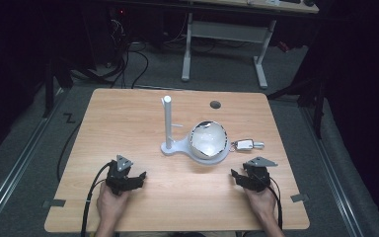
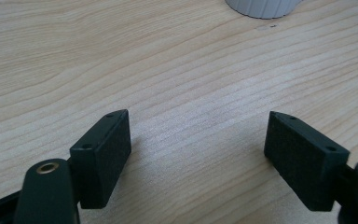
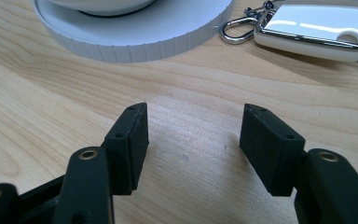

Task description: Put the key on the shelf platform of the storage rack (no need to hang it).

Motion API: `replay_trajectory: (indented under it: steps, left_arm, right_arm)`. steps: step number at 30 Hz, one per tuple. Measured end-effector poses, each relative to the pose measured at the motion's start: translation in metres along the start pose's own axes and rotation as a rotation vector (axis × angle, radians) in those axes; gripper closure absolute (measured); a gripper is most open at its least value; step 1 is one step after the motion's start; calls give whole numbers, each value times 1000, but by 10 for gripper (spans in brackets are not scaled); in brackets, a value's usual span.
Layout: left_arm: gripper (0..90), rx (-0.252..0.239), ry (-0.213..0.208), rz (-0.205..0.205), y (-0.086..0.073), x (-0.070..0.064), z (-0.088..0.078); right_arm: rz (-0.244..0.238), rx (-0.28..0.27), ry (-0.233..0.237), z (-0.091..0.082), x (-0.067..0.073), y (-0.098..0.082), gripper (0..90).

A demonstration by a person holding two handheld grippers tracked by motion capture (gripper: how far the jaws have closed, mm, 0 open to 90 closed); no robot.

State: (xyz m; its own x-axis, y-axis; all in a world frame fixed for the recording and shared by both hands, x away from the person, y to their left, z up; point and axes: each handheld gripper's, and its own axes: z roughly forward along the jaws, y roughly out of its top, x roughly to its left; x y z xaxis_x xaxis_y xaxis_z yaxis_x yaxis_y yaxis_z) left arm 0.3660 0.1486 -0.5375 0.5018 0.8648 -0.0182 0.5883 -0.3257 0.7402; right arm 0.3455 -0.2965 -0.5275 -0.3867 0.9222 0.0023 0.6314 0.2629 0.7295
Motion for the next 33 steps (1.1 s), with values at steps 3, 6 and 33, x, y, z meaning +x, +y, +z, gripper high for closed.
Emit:
replay_trajectory:
  steps: [3, 6, 33]
  left_arm:
    - [232, 0, 0, 0, 0, 0, 0]
    - [232, 0, 0, 0, 0, 0, 0]
    - [229, 0, 0, 0, 0, 0, 0]
  right_arm:
    - [0, -5, 2, -2, 0, 0, 428]
    - [4, -10, 6, -6, -2, 1, 424]
    - [83, -36, -5, -24, -34, 16, 446]
